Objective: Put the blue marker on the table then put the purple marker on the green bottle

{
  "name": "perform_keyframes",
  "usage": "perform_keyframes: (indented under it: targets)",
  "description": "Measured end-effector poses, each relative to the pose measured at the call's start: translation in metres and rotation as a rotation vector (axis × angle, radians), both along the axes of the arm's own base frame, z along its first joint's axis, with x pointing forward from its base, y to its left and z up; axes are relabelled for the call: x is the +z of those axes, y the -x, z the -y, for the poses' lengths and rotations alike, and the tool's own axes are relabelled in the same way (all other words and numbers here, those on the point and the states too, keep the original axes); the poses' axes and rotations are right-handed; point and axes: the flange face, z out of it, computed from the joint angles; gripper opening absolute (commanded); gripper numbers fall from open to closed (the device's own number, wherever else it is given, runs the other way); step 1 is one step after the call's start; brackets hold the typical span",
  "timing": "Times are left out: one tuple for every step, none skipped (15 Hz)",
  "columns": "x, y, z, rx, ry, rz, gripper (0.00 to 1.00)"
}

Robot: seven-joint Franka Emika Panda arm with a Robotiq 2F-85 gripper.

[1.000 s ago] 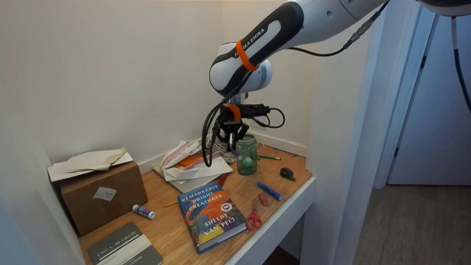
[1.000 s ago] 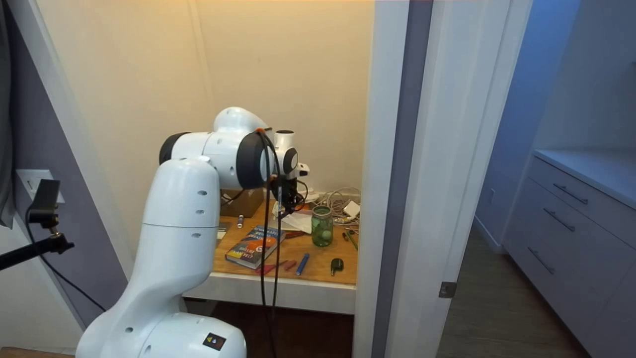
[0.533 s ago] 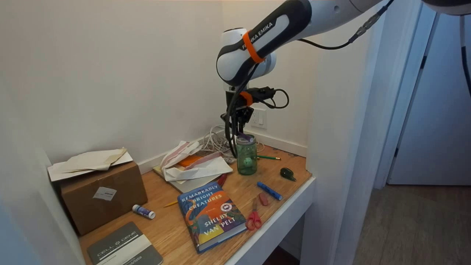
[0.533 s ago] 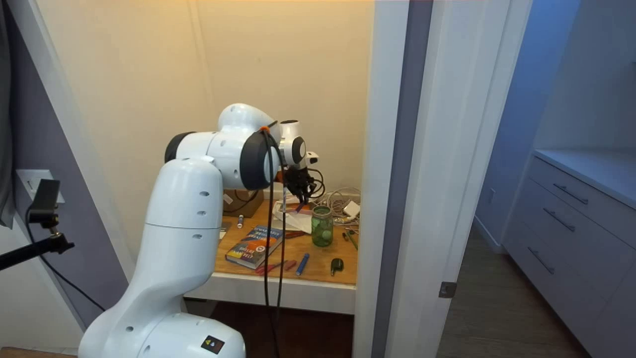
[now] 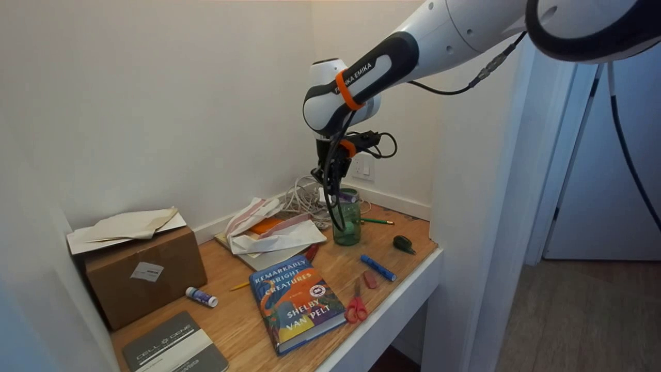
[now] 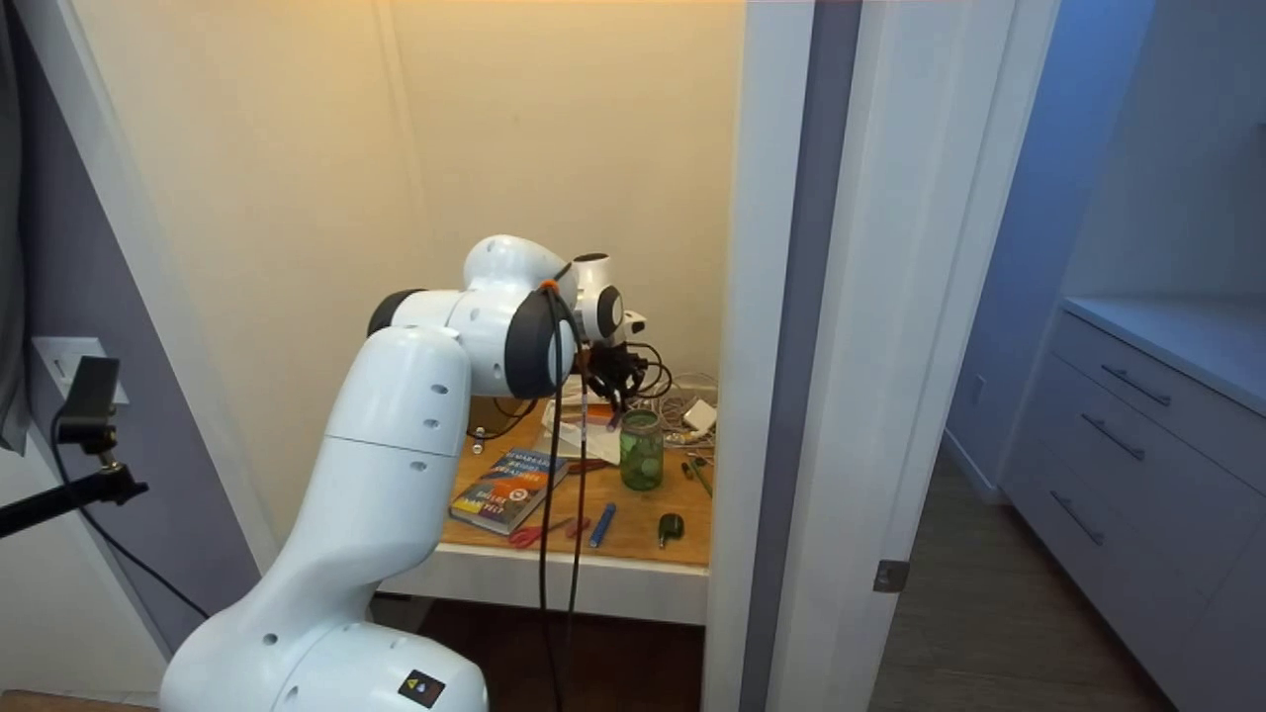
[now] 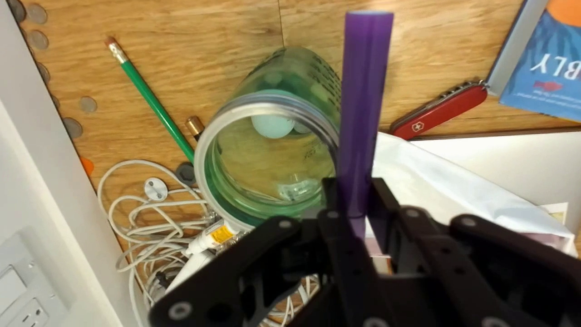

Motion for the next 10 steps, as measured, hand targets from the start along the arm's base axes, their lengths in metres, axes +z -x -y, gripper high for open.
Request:
perform_keyframes:
  targets:
    - [-0.002, -0.004, -0.001, 0.01, 0.005, 0.006, 0.04]
    - [-0.004, -0.008, -0.002, 0.019, 0.009, 0.013, 0.04]
    - [-0.004, -0.011, -0.002, 0.024, 0.012, 0.019, 0.04]
    - [-0.004, -0.014, -0.001, 0.028, 0.014, 0.025, 0.04]
    - [-0.003, -0.016, 0.0, 0.03, 0.015, 0.03, 0.04]
    - [-0.001, -0.018, 0.002, 0.031, 0.015, 0.034, 0.04]
    - [0.001, -0.019, 0.005, 0.03, 0.014, 0.037, 0.04]
    - [0.003, -0.021, 0.007, 0.028, 0.014, 0.04, 0.04]
    - [0.003, -0.022, 0.01, 0.027, 0.014, 0.042, 0.04]
    - [0.004, -0.023, 0.012, 0.026, 0.015, 0.041, 0.04]
